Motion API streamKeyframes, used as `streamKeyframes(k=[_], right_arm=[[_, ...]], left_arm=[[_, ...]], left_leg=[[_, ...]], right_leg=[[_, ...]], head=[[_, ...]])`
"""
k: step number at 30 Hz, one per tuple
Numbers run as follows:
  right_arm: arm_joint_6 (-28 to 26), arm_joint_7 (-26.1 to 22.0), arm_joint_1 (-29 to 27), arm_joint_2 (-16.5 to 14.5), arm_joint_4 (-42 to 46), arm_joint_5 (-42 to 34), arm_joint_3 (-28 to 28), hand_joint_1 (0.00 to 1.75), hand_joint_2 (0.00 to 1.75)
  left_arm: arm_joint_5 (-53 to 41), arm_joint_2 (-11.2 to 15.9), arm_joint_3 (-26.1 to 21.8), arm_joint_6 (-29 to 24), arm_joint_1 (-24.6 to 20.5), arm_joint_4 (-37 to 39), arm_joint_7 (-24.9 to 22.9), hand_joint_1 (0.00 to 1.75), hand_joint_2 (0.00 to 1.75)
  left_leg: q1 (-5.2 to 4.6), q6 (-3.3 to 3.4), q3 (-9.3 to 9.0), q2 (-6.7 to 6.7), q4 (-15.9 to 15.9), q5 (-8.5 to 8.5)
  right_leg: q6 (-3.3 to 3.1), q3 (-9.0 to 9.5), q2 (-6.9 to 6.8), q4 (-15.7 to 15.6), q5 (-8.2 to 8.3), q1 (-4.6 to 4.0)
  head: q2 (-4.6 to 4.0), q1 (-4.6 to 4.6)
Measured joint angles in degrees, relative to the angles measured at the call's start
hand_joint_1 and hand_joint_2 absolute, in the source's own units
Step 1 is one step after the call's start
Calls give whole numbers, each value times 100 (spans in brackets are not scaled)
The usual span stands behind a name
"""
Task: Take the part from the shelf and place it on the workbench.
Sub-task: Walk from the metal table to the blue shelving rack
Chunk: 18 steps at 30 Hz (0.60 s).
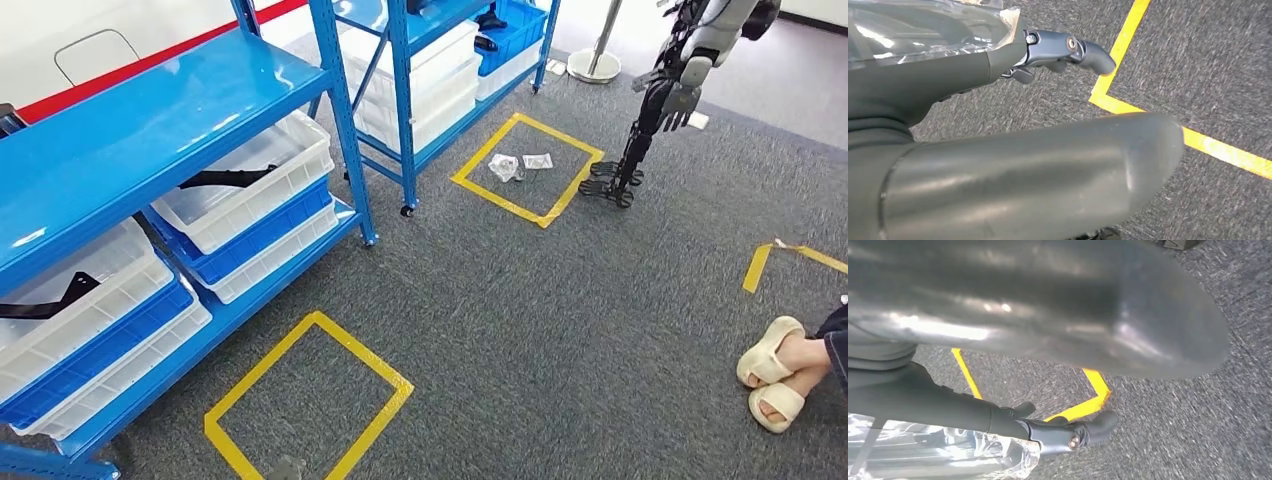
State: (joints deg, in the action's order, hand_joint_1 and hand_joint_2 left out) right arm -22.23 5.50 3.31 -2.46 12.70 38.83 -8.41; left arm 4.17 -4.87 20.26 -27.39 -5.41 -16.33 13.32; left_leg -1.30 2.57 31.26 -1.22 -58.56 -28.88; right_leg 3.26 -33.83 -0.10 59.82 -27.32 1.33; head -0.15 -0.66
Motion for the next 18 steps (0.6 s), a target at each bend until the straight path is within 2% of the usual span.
streamKeyframes(k=[1,2,4,5,7,8,9,10,11,12,13,14,16,18], right_arm=[[-1,-3,1,-2,0,-4,-2,0,0],[-1,-5,-5,-2,0,-5,-4,0,0],[-2,-12,-6,-5,0,-4,-8,0,0],[-2,-14,-6,-7,0,-4,-10,0,0],[-2,-18,-8,-10,0,-4,-14,0,0],[-2,-19,-10,-9,0,-5,-15,0,0],[-2,-19,-12,-5,0,-5,-16,0,0],[-2,-19,-14,-2,-1,-6,-16,0,0],[-2,-19,-15,-4,-1,-5,-16,0,0],[-2,-20,-14,-7,-1,-5,-16,0,0],[-2,-21,-12,-10,-1,-5,-17,0,0],[-2,-24,-9,-14,-1,-4,-17,0,0],[-2,-27,-7,-16,-2,-3,-18,0,0],[-2,-30,-2,-16,-1,2,-19,0,0]], left_arm=[[-1,1,0,-1,-2,0,-3,0,0],[-2,4,0,-1,-4,0,-4,0,0],[-5,8,0,-3,-11,0,-5,0,0],[-7,7,0,-3,-12,0,-5,0,0],[-8,4,0,-3,-5,0,-5,0,0],[-7,5,0,-3,4,0,-5,0,0],[-7,6,0,-2,12,0,-5,0,0],[-7,7,0,-2,17,0,-6,0,0],[-8,8,0,-2,19,0,-7,0,0],[-8,9,0,-2,16,0,-8,0,0],[-8,9,0,-3,10,0,-8,0,0],[-8,9,0,-3,5,0,-10,0,0],[-7,10,-1,-8,4,0,-14,0,0],[-5,12,-2,-14,12,0,-15,0,0]], left_leg=[[6,-15,-7,2,-3,-21],[13,-39,-5,7,-23,-46],[42,-116,115,32,-305,-204],[65,-161,280,51,-619,-341],[121,-229,734,78,-1374,-594],[147,-248,920,88,-1612,-606],[168,-257,1006,96,-1641,-503],[185,-257,981,102,-1453,-295],[197,-248,861,112,-1092,-23],[197,-237,713,123,-724,177],[181,-215,568,129,-408,291],[160,-187,474,134,-220,319],[113,-105,403,117,-101,242],[109,-11,300,93,-33,223]], right_leg=[[-63,19,2,-6,-12,13],[-98,35,3,-14,-22,23],[-168,91,1,-29,-55,59],[-198,119,-2,-32,-77,56],[-243,161,-9,-31,-121,54],[-250,183,-8,-30,-146,53],[-246,213,-5,-30,-174,56],[-233,255,0,-31,-207,62],[-213,304,5,-32,-244,70],[-187,345,9,-37,-282,71],[-152,375,9,-43,-317,64],[-114,389,6,-62,-343,58],[-15,454,-10,-79,-336,39],[43,480,-20,9,-353,43]], head=[[0,-11],[0,-21],[0,-51],[0,-69],[0,-82],[0,-83],[0,-84],[0,-84],[0,-85],[0,-85],[0,-90],[0,-91],[0,-97],[-1,-94]])
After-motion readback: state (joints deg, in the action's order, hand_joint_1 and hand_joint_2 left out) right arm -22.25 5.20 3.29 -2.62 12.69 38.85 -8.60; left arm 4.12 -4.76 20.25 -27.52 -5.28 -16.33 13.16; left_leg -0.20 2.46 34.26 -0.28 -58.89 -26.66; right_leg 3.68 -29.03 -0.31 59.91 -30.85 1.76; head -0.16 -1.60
